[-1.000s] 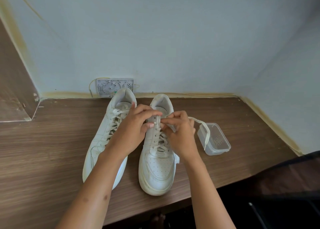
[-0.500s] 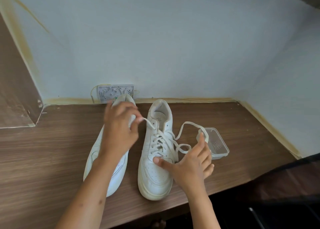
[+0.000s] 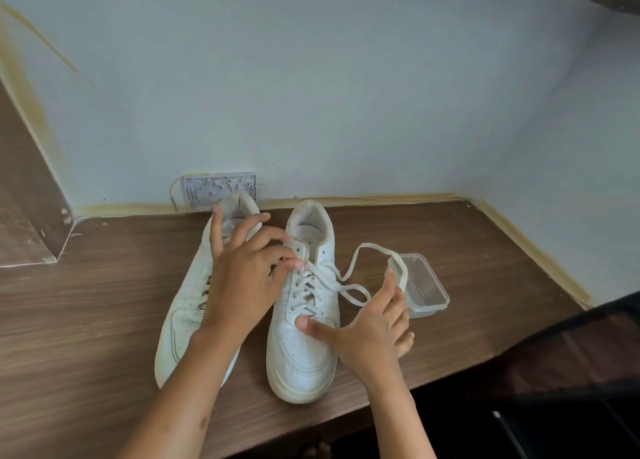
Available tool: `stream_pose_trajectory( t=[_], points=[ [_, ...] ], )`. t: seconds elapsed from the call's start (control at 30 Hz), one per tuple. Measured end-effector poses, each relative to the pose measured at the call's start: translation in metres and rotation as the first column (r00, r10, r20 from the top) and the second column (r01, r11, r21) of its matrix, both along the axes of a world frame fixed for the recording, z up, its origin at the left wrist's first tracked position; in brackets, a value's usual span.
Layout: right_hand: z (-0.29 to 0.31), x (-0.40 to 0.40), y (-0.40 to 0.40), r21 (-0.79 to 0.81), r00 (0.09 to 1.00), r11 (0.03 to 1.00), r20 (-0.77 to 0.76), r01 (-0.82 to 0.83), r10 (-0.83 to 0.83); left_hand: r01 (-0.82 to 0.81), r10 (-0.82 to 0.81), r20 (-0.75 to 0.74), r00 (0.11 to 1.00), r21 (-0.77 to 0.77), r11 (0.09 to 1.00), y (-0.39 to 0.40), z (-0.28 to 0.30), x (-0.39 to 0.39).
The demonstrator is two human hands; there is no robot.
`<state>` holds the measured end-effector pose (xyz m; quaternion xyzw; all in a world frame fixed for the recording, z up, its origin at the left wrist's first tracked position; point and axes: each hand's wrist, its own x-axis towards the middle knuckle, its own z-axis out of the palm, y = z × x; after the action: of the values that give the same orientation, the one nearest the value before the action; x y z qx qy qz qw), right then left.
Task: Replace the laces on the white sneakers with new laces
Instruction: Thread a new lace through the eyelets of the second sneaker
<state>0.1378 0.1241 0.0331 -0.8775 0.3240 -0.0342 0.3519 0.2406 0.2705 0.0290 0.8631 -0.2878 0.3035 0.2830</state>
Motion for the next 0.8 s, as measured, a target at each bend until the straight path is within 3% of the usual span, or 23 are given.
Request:
stream_pose_trajectory(
  t=[0.13, 0.27, 0.33, 0.47, 0.6, 0.7, 0.8],
  points=[
    [-0.001, 0.001, -0.002, 0.008, 1.0, 1.0, -0.016, -0.009, 0.009, -0.234, 0.234, -0.008, 0.972, -0.018, 0.972, 0.01, 0.002, 0.004],
    [0.0, 0.002, -0.003, 0.017, 0.998, 1.0, -0.056, -0.015, 0.016, -0.494, 0.473, -0.181, 0.863, -0.099, 0.864, 0.042, 0.004, 0.013],
    [0.0, 0.003, -0.004, 0.019, 0.998, 1.0, -0.061, -0.015, 0.016, -0.466, 0.445, -0.183, 0.877, -0.09, 0.88, 0.047, 0.004, 0.013],
    [-0.001, 0.004, -0.004, 0.023, 0.999, 1.0, -0.049, -0.013, 0.014, -0.16, 0.161, -0.028, 0.987, 0.012, 0.987, 0.024, 0.011, 0.008],
    [-0.002, 0.003, -0.004, 0.018, 0.999, 1.0, -0.044, -0.017, 0.018, -0.01, 0.01, -0.012, 1.0, 0.013, 1.0, -0.001, 0.006, 0.0],
    [-0.003, 0.003, -0.004, 0.023, 0.999, 0.999, -0.042, -0.026, 0.027, -0.159, 0.159, 0.0, 0.987, -0.061, 0.985, 0.007, 0.005, 0.003],
    [-0.002, 0.003, -0.005, 0.024, 0.998, 0.999, -0.057, -0.028, 0.029, -0.409, 0.399, -0.095, 0.912, -0.116, 0.905, 0.031, 0.008, 0.008]
  ],
)
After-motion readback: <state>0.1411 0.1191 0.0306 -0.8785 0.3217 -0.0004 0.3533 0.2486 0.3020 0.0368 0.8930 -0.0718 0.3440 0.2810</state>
